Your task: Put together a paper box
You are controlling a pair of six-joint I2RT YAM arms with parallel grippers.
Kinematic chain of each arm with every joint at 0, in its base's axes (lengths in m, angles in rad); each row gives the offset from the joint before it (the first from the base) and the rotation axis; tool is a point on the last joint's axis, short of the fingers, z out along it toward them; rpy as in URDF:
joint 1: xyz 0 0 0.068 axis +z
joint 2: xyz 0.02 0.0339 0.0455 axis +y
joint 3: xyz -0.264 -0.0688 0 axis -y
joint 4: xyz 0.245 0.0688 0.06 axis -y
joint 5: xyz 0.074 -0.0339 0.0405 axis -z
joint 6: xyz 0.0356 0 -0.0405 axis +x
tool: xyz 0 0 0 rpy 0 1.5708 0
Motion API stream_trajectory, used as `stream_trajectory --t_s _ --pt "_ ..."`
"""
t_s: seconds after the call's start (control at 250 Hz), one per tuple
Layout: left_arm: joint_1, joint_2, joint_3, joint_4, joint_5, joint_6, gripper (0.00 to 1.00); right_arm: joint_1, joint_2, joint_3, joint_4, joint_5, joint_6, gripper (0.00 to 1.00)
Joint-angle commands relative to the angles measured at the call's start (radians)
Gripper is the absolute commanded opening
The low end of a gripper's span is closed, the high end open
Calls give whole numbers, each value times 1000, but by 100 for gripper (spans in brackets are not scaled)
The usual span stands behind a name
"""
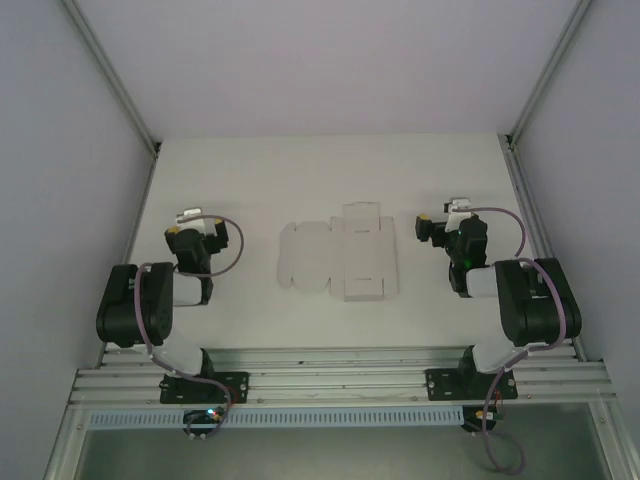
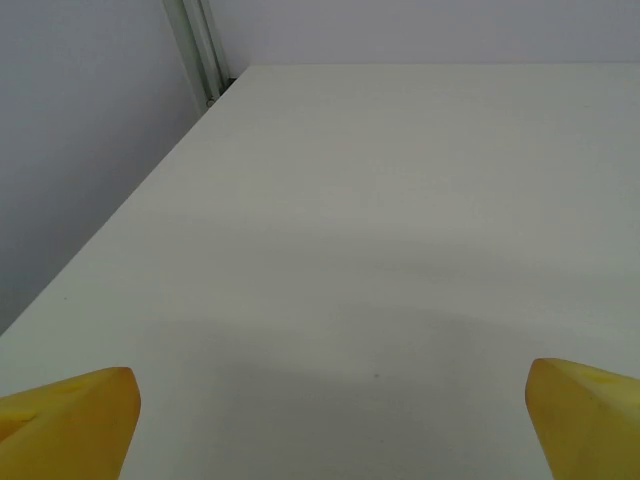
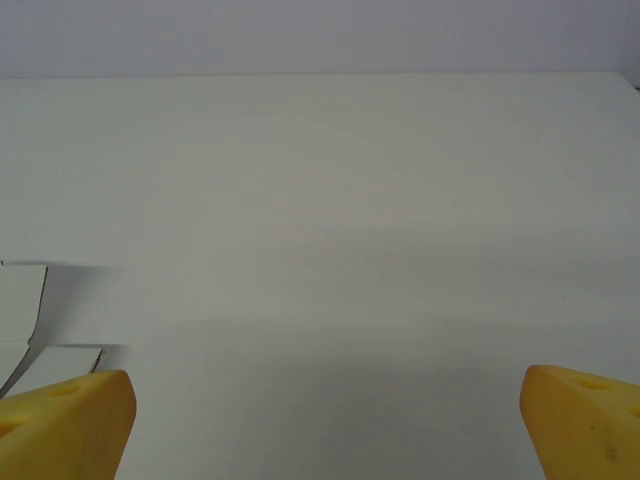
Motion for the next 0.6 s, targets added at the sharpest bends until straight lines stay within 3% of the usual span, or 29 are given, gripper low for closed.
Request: stream_trajectory --t_s 0.0,0.595 --pt "9 -37 -14 -33 16 28 100 10 -34 -12 -32 -11 25 100" --pt "9 -35 -11 -36 17 28 100 10 -33 -11 -36 -11 26 99"
